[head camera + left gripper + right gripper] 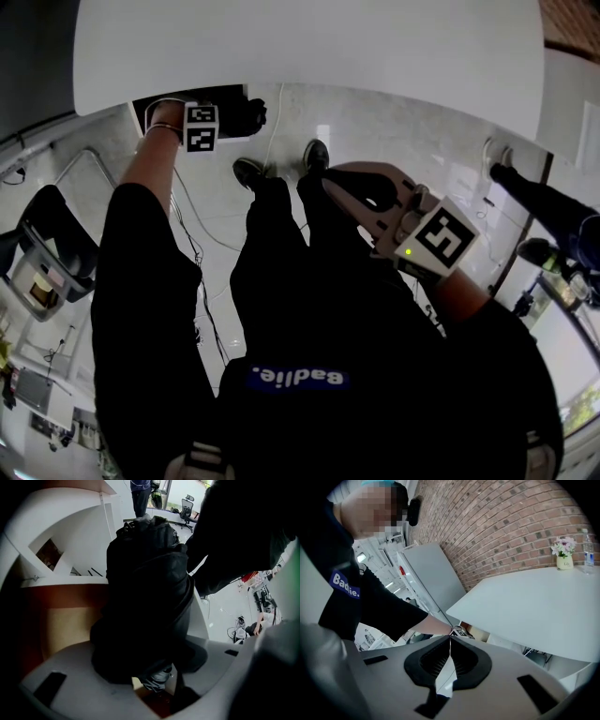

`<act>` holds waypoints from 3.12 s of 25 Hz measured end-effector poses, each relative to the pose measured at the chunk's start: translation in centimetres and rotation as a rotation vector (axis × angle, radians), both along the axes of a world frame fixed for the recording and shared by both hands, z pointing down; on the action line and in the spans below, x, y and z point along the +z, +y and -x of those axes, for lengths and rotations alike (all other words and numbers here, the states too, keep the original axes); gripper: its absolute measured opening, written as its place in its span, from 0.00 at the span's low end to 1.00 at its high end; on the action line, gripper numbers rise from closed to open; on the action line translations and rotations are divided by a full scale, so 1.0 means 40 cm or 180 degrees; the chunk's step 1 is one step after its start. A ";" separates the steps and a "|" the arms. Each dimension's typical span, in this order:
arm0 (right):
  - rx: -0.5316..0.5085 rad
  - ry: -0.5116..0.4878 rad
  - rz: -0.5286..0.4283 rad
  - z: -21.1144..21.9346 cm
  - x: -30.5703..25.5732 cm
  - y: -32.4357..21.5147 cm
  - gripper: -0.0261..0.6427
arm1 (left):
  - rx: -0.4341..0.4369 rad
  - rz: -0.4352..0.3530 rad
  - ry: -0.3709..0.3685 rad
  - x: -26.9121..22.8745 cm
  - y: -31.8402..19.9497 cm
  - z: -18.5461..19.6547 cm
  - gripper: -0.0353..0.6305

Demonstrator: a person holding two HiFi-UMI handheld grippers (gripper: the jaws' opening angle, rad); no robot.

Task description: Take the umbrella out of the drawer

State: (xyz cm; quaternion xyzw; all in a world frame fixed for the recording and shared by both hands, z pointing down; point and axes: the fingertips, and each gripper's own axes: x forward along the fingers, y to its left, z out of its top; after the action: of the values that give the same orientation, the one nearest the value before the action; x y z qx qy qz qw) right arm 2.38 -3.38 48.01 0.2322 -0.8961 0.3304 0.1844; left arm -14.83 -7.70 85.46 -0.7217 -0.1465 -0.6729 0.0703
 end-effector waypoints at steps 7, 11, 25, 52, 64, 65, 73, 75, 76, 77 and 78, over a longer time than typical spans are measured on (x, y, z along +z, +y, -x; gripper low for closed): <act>-0.0058 -0.0078 -0.0084 0.028 -0.049 -0.011 0.08 | -0.0195 -0.0107 0.0147 -0.099 -0.001 -0.010 0.38; -0.0098 -0.0146 -0.0163 0.033 -0.094 -0.019 0.08 | -0.0307 -0.0130 0.0187 -0.172 0.008 -0.005 0.38; -0.0168 -0.0547 -0.0400 0.039 -0.280 -0.034 0.08 | -0.0630 -0.0186 0.0123 -0.469 0.058 0.031 0.38; 0.0032 -0.0567 -0.0813 -0.072 -0.453 -0.080 0.08 | -0.1019 -0.0443 -0.0119 -0.704 -0.267 -0.005 0.38; 0.0265 -0.0390 -0.0797 -0.132 -0.434 -0.067 0.08 | -0.0958 -0.0610 -0.0425 -0.616 -0.361 -0.049 0.39; 0.0282 -0.0383 -0.0785 -0.137 -0.430 -0.068 0.08 | -0.0958 -0.0632 -0.0476 -0.605 -0.366 -0.049 0.39; 0.0316 -0.0310 -0.0764 -0.165 -0.404 -0.071 0.08 | -0.1103 -0.0909 -0.0523 -0.558 -0.392 -0.070 0.40; 0.0307 -0.0285 -0.0768 -0.168 -0.400 -0.071 0.08 | -0.1162 -0.1026 -0.0489 -0.561 -0.403 -0.072 0.43; 0.0300 -0.0273 -0.0766 -0.167 -0.399 -0.069 0.08 | -0.1198 -0.1078 -0.0474 -0.566 -0.407 -0.070 0.45; 0.0290 -0.0270 -0.0770 -0.166 -0.402 -0.067 0.08 | -0.1234 -0.1116 -0.0457 -0.575 -0.410 -0.069 0.50; 0.0280 -0.0279 -0.0783 -0.164 -0.407 -0.065 0.08 | -0.1261 -0.1142 -0.0431 -0.587 -0.412 -0.069 0.53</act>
State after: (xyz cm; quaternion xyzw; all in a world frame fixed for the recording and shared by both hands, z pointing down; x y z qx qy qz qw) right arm 8.94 -5.99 31.71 0.2775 -0.9259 0.2357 0.1005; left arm -12.07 -24.16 61.98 -0.6656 0.1148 -0.7354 0.0541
